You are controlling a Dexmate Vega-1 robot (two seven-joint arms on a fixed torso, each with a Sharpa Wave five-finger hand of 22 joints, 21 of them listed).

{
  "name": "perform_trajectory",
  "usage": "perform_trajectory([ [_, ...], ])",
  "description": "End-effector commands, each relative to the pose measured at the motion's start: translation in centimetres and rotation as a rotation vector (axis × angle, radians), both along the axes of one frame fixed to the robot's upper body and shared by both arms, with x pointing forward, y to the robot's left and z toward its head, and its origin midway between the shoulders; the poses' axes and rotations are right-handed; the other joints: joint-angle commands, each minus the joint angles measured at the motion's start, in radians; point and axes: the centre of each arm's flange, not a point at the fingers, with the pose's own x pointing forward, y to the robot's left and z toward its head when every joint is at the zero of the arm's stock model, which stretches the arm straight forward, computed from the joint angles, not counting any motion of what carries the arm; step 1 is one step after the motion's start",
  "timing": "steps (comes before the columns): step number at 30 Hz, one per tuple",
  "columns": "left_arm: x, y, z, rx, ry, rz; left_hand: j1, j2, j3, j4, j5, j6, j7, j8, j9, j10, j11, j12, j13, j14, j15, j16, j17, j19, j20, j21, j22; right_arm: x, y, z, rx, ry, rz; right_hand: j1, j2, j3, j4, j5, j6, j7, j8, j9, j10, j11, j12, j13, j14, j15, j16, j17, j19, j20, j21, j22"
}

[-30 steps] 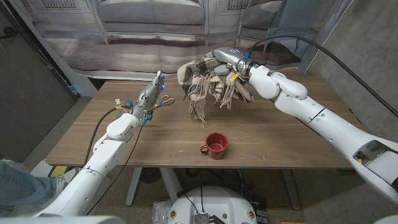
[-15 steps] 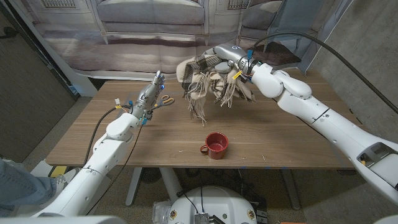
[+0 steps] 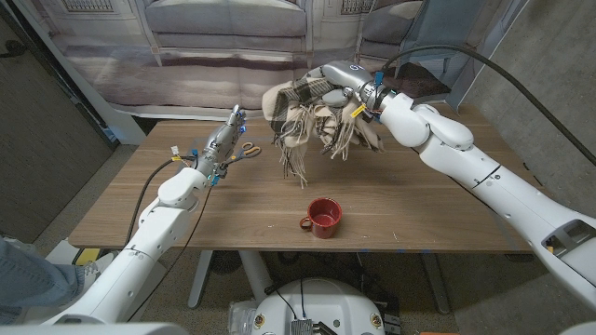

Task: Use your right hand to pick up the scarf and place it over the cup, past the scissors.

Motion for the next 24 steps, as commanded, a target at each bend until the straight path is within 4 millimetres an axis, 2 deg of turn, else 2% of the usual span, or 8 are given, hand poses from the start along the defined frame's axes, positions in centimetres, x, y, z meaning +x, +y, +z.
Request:
perform_trajectory([
  [1,0.0,0.2,0.2,0.001,0.001,0.004,0.008,0.001,-0.010,-0.001,0.005,0.000,0.002,-0.002,0.001,0.000,0.003,-0.001,0.003,-0.003,0.005,-0.005,0.002,-0.046,0.007,0.000,0.003,-1.4,-0.6,-0.1,0.020,-0.005,0.036,0.165,0.152,0.012,-0.001,0.009,0.011,0.001,-0.004,0.007,0.009,-0.001,-0.002,0.005,0.012,-0.118,-0.003,0.006,-0.008,-0.119,0.011,0.001],
  [24,-0.5,-0.7,0.2,0.005,-0.006,0.006,0.009,0.002,-0.012,0.000,0.004,0.001,0.001,-0.001,0.001,0.000,0.001,-0.001,0.003,-0.002,0.004,-0.005,0.002,-0.046,0.008,0.000,0.003,-4.3,-3.1,-2.1,0.040,-0.033,0.093,0.168,0.149,0.017,-0.001,0.009,0.012,0.000,-0.011,0.013,0.020,0.000,-0.015,0.014,0.017,-0.116,-0.009,0.014,-0.028,-0.119,0.047,-0.005],
])
